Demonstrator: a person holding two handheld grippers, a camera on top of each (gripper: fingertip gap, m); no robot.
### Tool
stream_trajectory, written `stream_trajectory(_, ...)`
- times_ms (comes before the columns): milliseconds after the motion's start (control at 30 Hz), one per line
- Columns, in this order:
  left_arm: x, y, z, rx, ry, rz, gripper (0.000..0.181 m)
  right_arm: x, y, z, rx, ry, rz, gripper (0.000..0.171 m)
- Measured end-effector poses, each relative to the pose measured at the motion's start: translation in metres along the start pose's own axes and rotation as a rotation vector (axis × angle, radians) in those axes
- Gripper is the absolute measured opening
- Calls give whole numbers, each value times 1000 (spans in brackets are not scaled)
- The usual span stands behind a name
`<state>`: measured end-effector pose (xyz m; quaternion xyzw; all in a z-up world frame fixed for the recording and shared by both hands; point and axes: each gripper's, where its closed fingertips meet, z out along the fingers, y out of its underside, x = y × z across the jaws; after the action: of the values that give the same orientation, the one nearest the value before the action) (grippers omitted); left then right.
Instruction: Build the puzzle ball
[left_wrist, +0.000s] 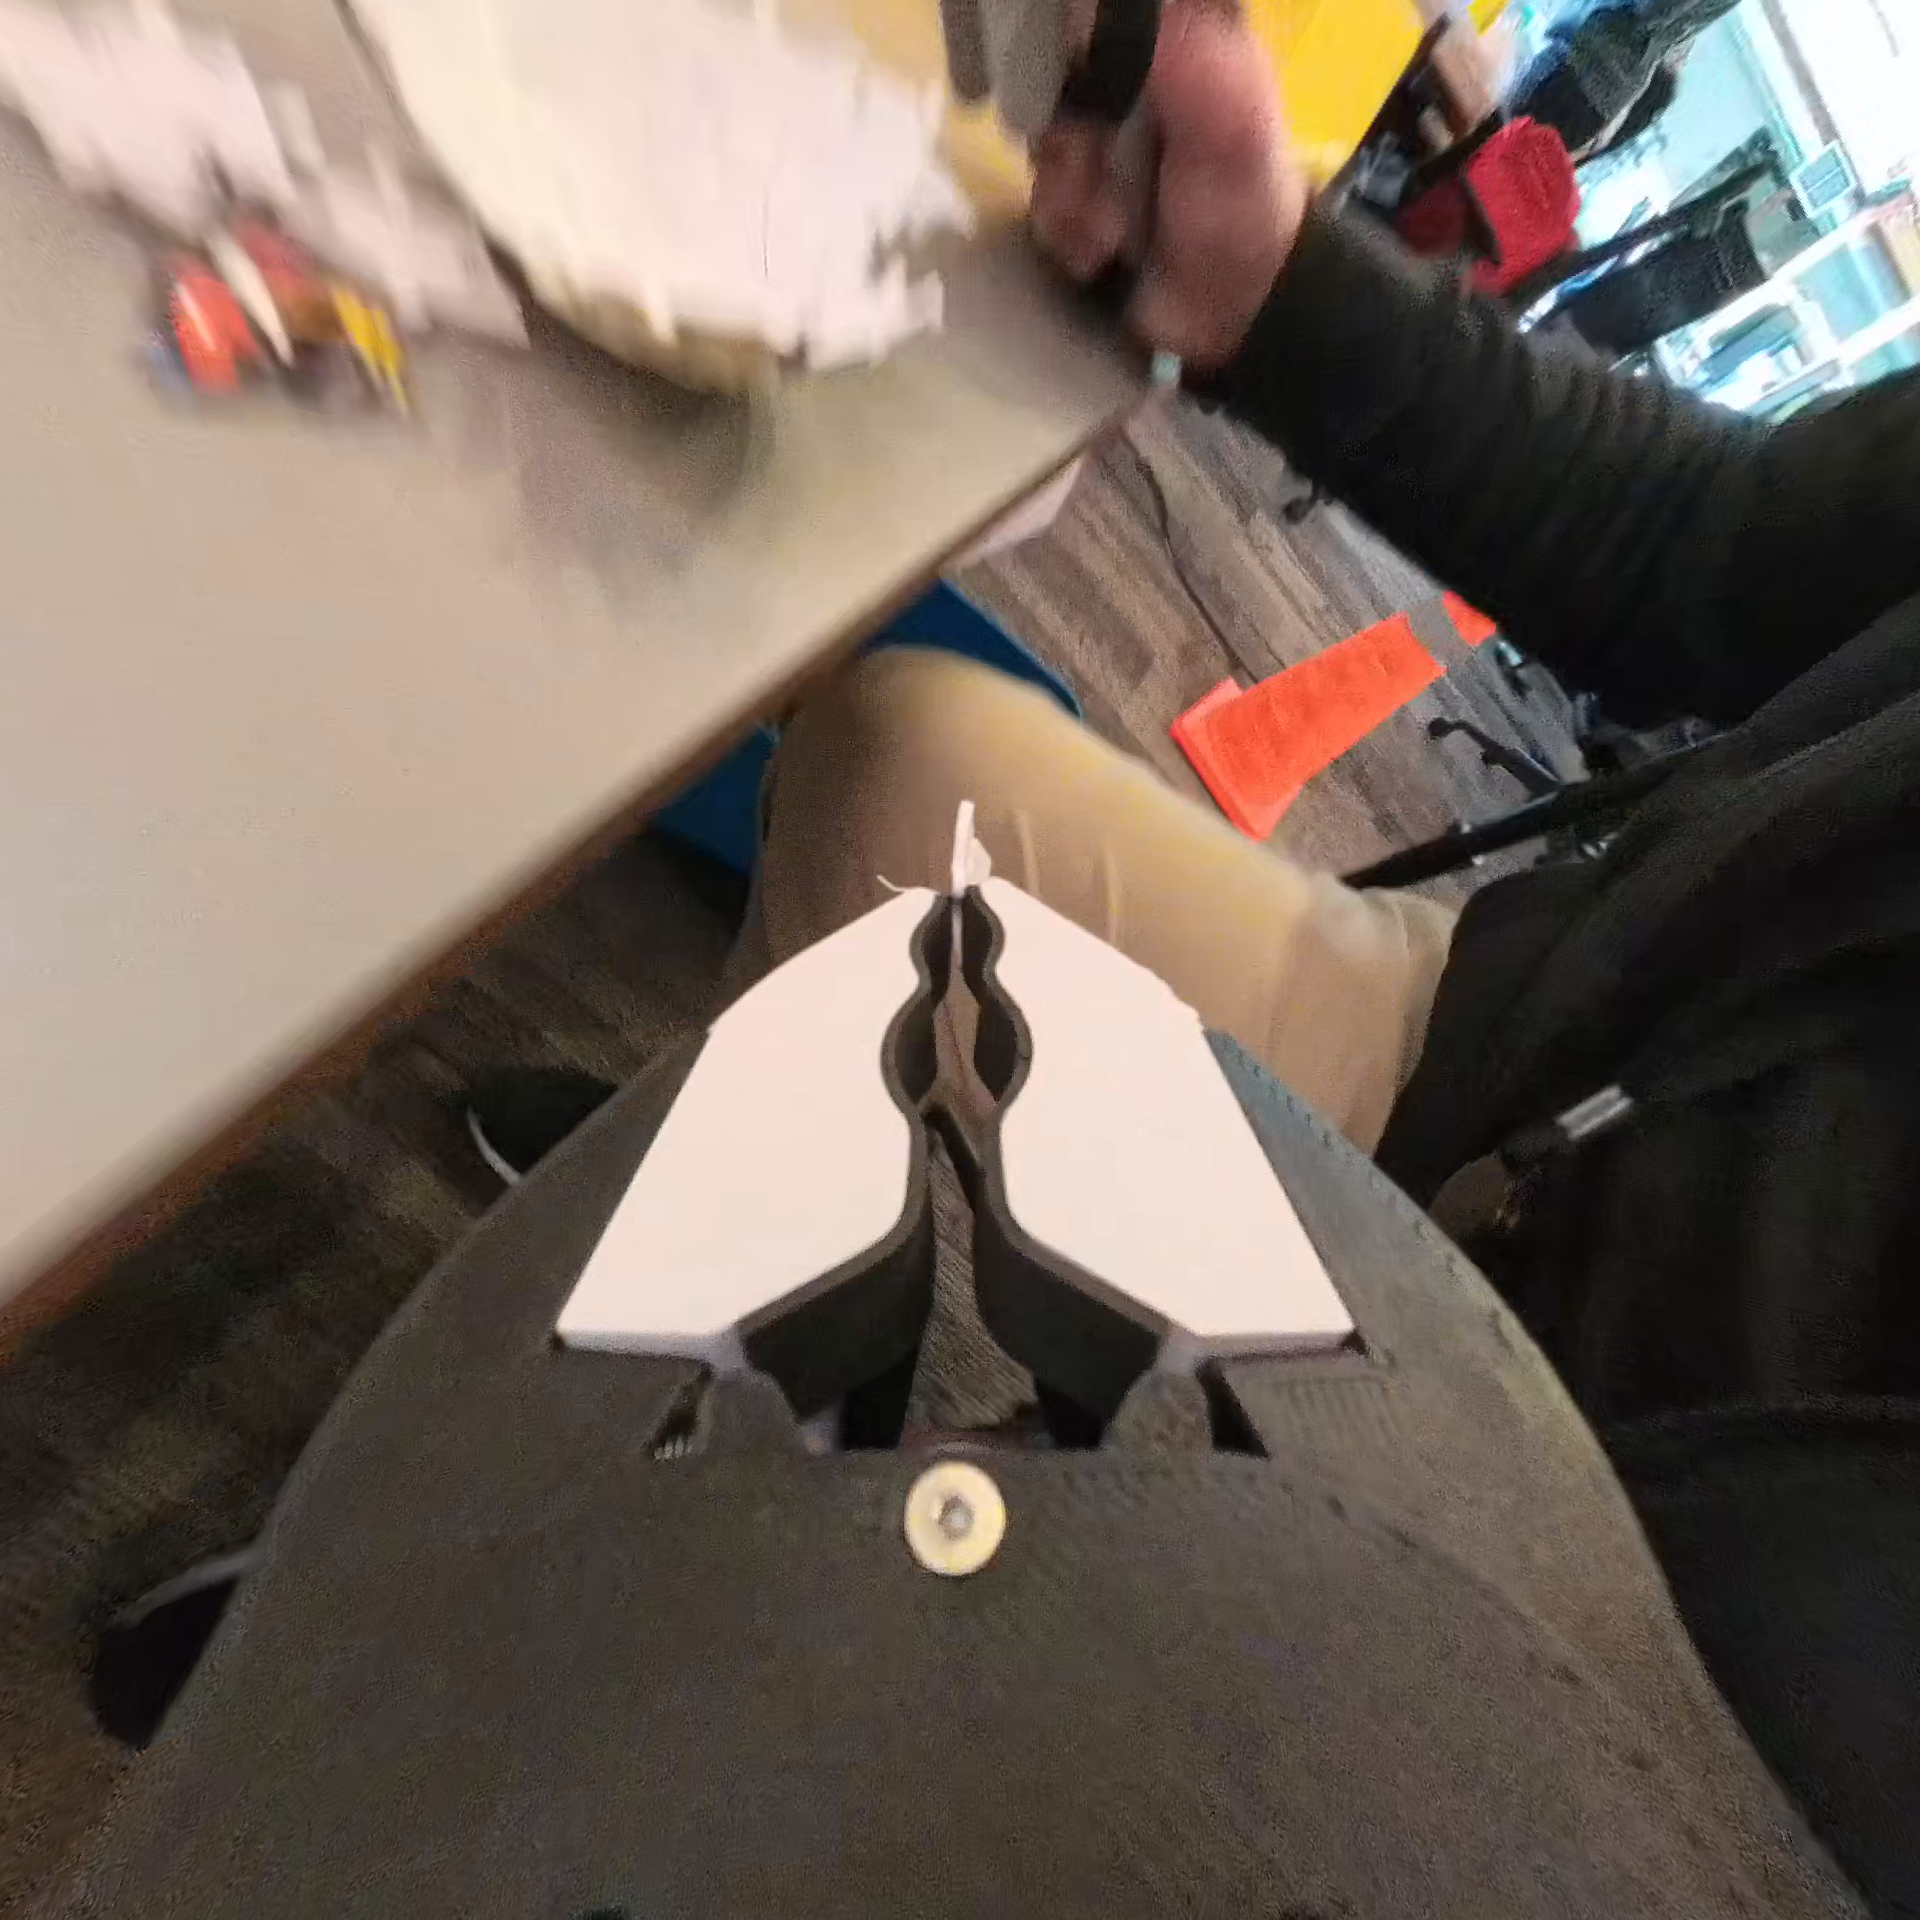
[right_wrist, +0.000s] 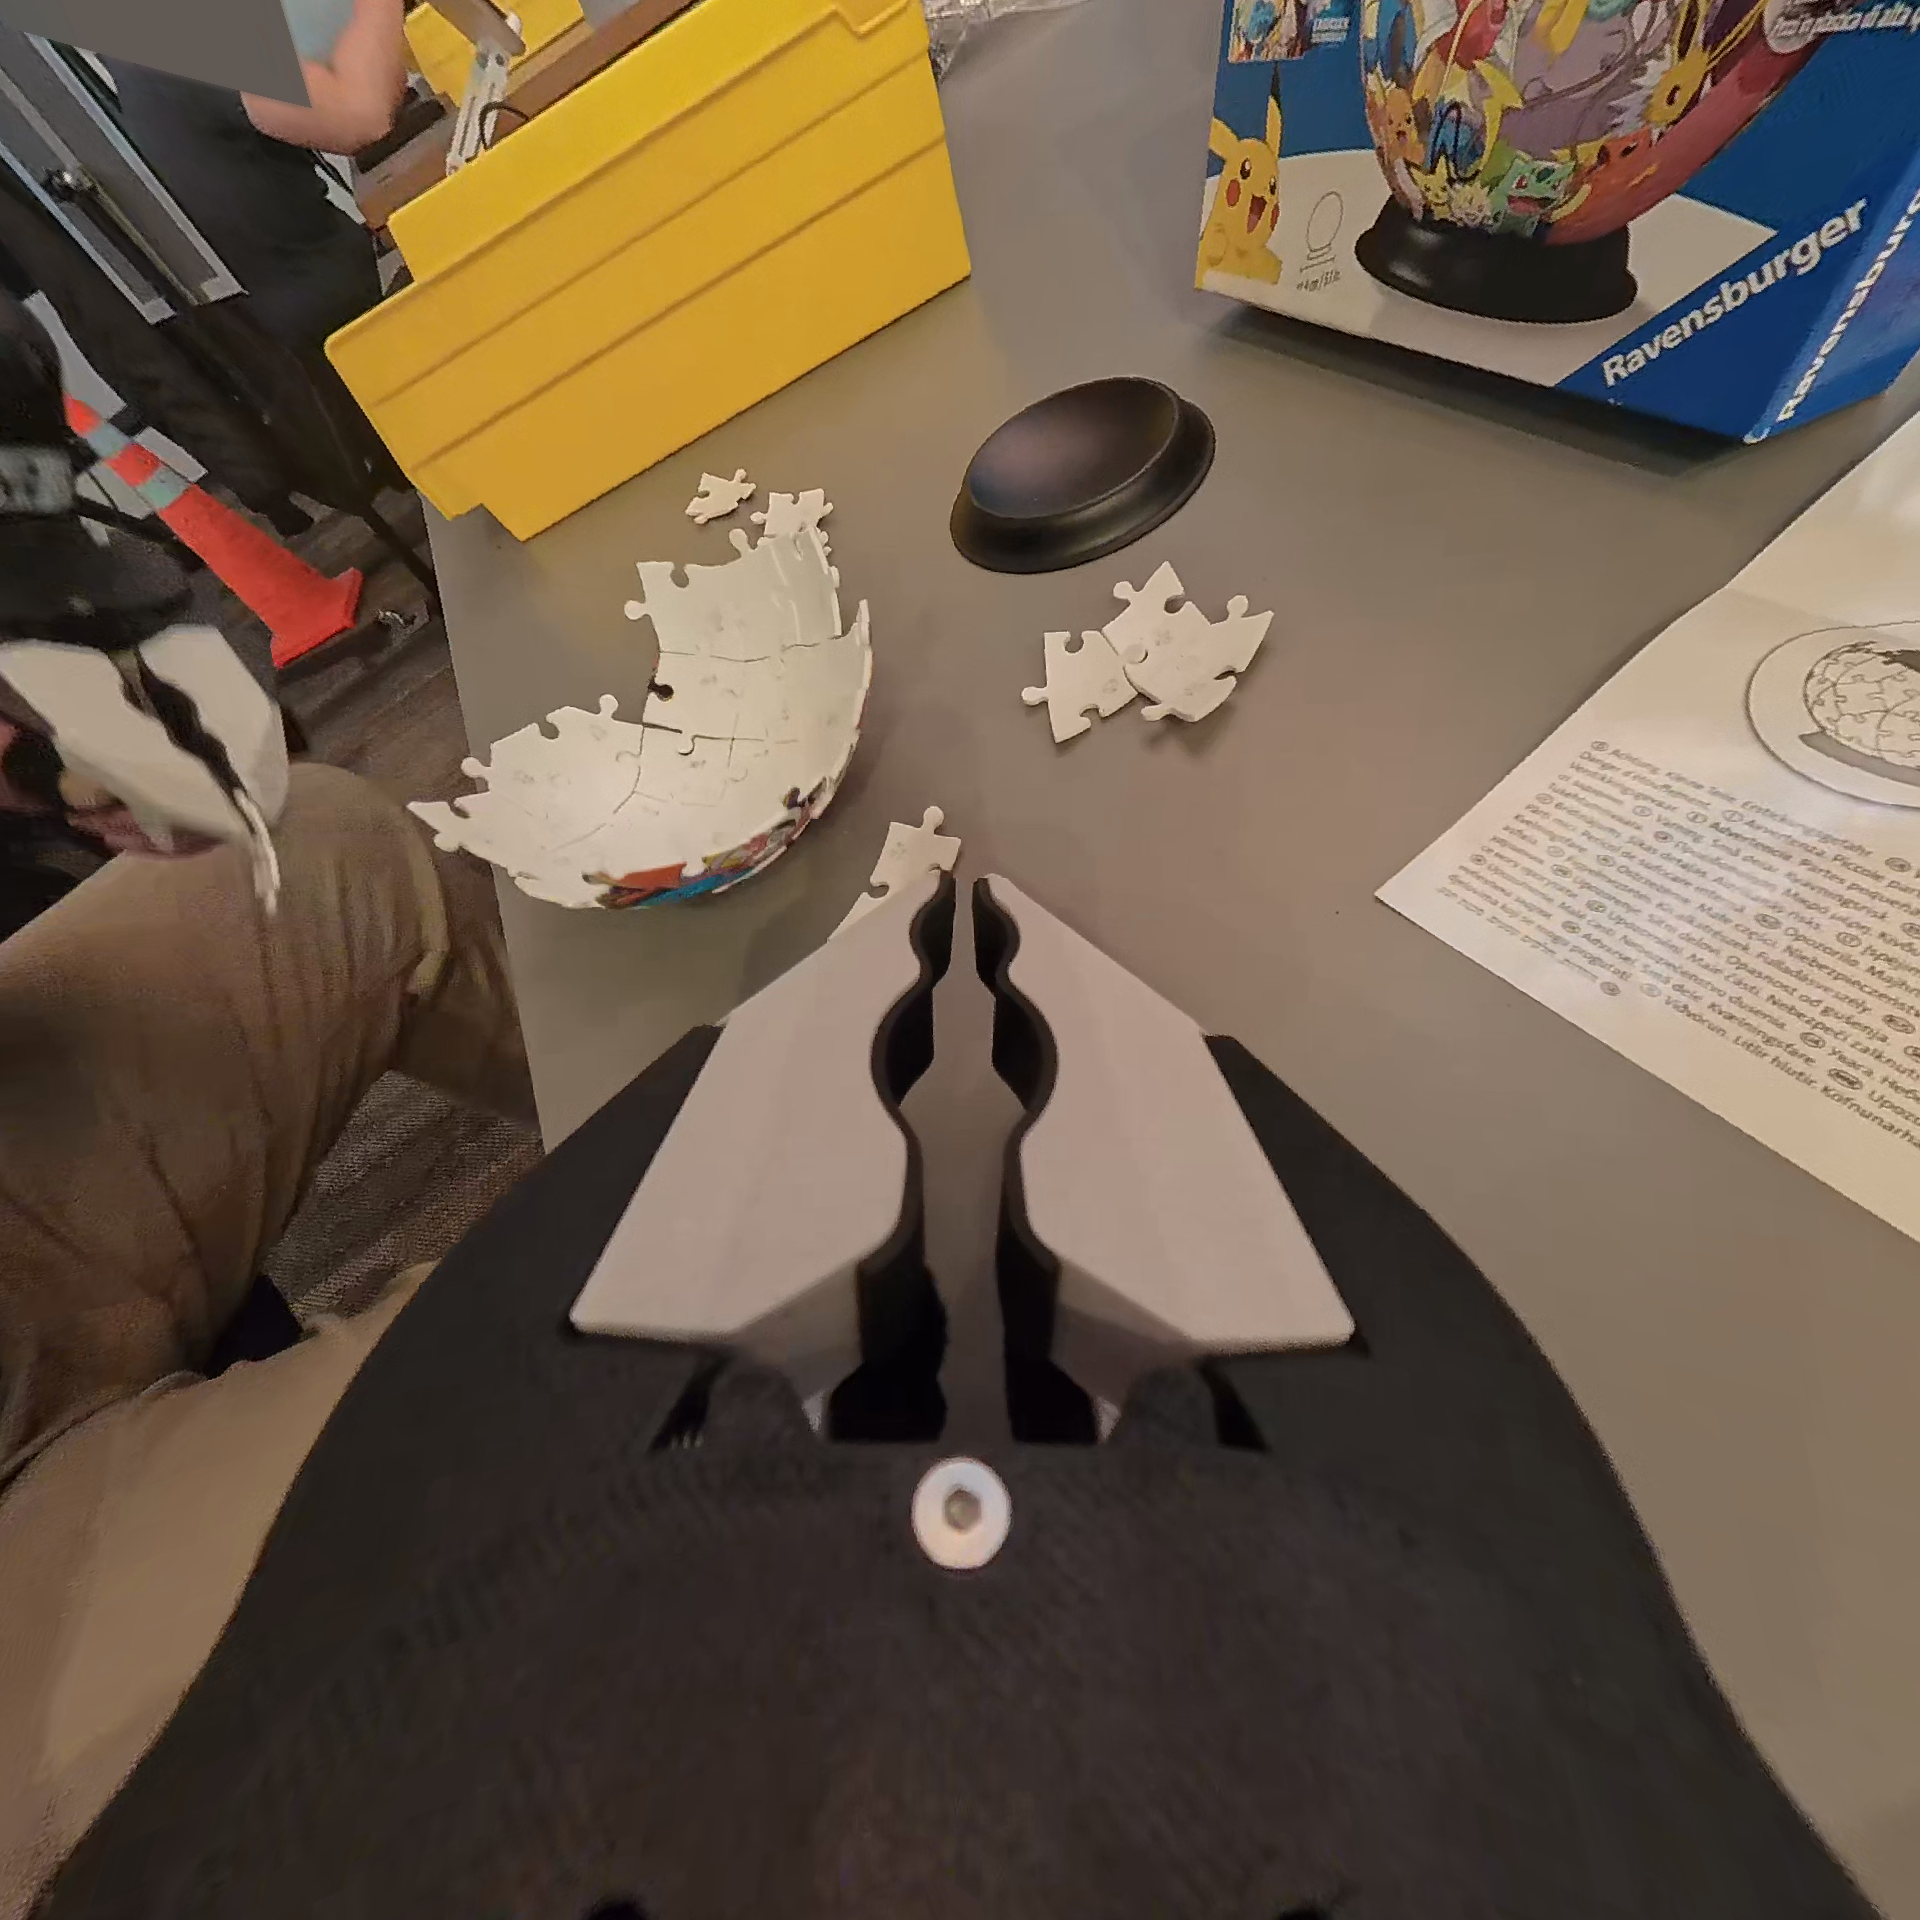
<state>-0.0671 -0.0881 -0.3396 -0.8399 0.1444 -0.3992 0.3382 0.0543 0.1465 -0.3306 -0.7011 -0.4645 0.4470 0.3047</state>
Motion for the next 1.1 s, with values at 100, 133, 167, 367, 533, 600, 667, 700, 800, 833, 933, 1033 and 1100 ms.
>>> stream_trajectory(100,-7,-60,-14,66,-23,132,2,2,-2,-1,12,1,15,2)
stream_trajectory(133,-11,-71,-13,47,-30,176,2,2,-1,-2,11,4,22,3)
stream_trajectory(167,-14,-82,-10,37,-35,215,2,2,0,-3,11,9,29,4)
stream_trajectory(367,-24,-127,9,2,44,282,2,2,8,-7,-8,19,73,4)
stream_trajectory(533,-25,-158,11,61,147,212,2,4,11,-3,-54,26,92,9)
stream_trajectory(600,-22,-165,12,73,206,188,2,-2,-4,-6,9,20,105,7)
stream_trajectory(667,-26,-172,16,66,229,150,2,-21,-25,-5,47,-5,60,7)
stream_trajectory(700,-25,-177,17,65,262,140,2,-30,-39,-4,61,-14,24,6)
stream_trajectory(800,-30,-188,28,45,265,119,2,-67,-77,7,55,-140,-17,7)
stream_trajectory(833,-27,-190,31,41,286,119,2,-74,-87,12,45,-160,-25,7)
stream_trajectory(933,-26,-188,44,-27,307,137,2,-99,-96,30,-21,-274,-25,13)
stream_trajectory(1033,-28,-191,52,-43,330,153,2,-95,-83,48,-135,-273,-72,8)
stream_trajectory(1100,-33,-190,56,-63,333,169,2,-94,-85,54,-140,-314,-57,6)
